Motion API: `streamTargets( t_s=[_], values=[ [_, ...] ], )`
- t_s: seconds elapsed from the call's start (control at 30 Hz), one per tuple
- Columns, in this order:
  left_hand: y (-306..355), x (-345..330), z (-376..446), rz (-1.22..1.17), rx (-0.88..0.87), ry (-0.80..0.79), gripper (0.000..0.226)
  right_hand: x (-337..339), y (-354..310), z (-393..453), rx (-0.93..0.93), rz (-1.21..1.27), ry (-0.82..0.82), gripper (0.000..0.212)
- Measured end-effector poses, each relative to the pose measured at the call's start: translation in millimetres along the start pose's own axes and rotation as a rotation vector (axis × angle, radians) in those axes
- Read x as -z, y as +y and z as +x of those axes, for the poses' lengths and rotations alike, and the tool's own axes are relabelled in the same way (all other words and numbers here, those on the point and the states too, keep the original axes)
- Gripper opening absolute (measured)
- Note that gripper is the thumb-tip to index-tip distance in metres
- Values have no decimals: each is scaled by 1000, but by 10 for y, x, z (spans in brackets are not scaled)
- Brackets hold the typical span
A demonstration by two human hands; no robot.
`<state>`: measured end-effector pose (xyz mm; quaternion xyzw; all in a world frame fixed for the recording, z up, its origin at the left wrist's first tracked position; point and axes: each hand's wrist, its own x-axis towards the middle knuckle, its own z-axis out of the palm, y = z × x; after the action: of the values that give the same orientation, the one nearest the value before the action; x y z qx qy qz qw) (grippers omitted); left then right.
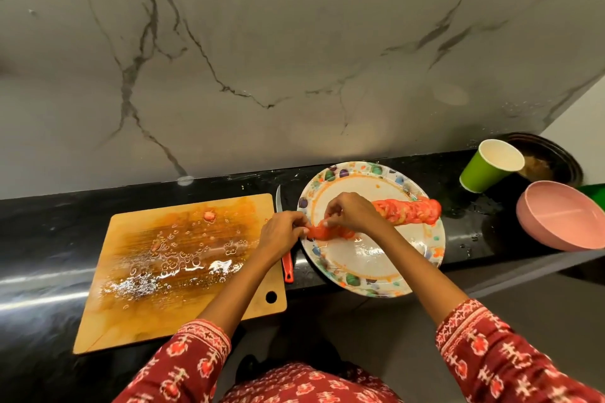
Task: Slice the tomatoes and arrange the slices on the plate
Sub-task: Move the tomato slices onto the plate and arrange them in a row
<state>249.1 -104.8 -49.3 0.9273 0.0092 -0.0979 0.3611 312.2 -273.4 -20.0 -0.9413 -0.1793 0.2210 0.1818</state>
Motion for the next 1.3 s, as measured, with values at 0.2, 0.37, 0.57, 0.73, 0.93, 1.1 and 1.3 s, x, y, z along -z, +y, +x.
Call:
streamTargets(
  t_s=[0.2,0.37,0.57,0.73,0.93,1.1,1.3],
  values=[
    [96,-45,149,20,2,-12,7,52,72,-48,-21,102,170,33],
    [145,-127,226,77,-3,-9,11,127,166,-78,-34,177,254,29],
    [96,-97,151,48,10,176,19,118,177,-100,-55,204,266,28],
    [-198,69,-44,-41,16,300,16,48,43,-194,23,128,74,14],
    [-596,191,-309,-85,70,406,20,-341,-133,-403,50,-187,56,23],
    [-732,160,-400,-82,59,397,23,-394,-196,-420,24,-255,132,18],
    [-824,287,-431,-25,107,481,22,-459,-203,-461,-17,-248,144,12]
  ],
)
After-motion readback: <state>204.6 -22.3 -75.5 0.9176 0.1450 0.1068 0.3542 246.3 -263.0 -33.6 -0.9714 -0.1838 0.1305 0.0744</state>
